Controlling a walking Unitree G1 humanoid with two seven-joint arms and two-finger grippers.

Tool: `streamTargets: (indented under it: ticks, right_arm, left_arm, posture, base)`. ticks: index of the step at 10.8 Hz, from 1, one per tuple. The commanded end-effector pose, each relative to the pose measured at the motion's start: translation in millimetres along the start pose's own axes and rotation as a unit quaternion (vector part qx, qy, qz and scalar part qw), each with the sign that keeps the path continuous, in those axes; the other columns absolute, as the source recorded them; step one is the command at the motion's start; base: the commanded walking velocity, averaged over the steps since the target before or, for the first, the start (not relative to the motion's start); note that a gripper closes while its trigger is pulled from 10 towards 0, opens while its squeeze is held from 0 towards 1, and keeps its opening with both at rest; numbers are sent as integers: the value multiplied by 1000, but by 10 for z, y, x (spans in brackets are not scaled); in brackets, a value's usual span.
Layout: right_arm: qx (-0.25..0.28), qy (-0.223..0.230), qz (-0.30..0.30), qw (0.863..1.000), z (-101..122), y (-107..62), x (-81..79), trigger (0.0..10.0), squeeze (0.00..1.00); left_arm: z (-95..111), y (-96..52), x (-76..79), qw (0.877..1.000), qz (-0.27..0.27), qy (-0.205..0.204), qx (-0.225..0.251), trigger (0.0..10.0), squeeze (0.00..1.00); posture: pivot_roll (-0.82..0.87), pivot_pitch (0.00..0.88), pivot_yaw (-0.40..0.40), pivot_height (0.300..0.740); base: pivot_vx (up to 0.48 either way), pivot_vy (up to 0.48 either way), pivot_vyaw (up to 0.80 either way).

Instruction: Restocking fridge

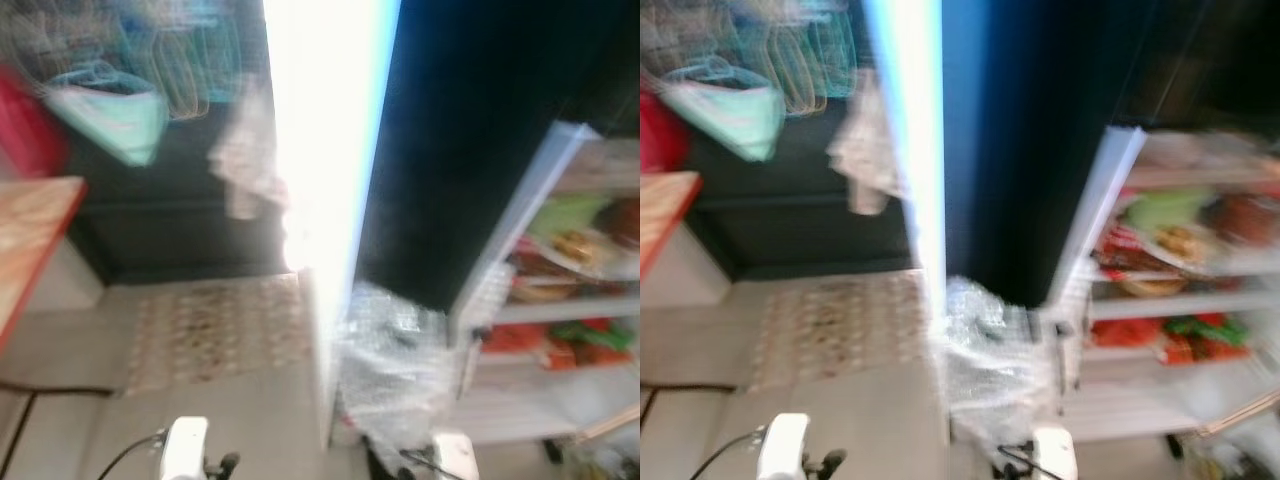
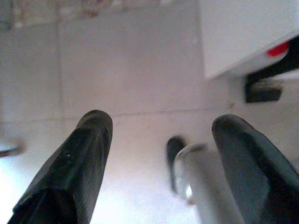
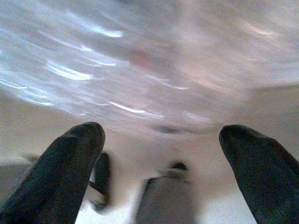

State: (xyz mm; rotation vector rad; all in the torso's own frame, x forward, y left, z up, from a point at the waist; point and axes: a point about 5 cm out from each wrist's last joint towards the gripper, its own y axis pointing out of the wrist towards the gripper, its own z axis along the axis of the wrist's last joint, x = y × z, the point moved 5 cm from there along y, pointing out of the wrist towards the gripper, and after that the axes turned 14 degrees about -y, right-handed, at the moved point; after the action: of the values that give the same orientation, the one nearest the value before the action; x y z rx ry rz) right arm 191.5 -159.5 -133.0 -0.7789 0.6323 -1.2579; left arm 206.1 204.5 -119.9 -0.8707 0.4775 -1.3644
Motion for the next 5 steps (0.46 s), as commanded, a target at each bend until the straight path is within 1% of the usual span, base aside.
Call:
streamTargets:
  ticks: [1, 3, 5]
  right_arm:
    - [-21, 8, -7, 1000, -143, -37, 41, 10000, 0]
    - [-21, 9, -9, 1000, -143, -36, 44, 10000, 0]
    - [-26, 5, -10, 1000, -152, -35, 46, 10000, 0]
  left_arm:
    - [35, 20, 61, 1000, -8, 1, 3, 10000, 0]
    - [17, 20, 63, 1000, -7, 1, 0, 10000, 0]
    - [6, 21, 70, 1000, -6, 3, -2, 10000, 0]
  posture:
    - [5, 0, 34, 740]
    - [6, 0, 33, 740]
    - [5, 0, 33, 740]
  base:
    - [0, 322, 0]
    - [0, 317, 0]
    - [0, 0, -650]
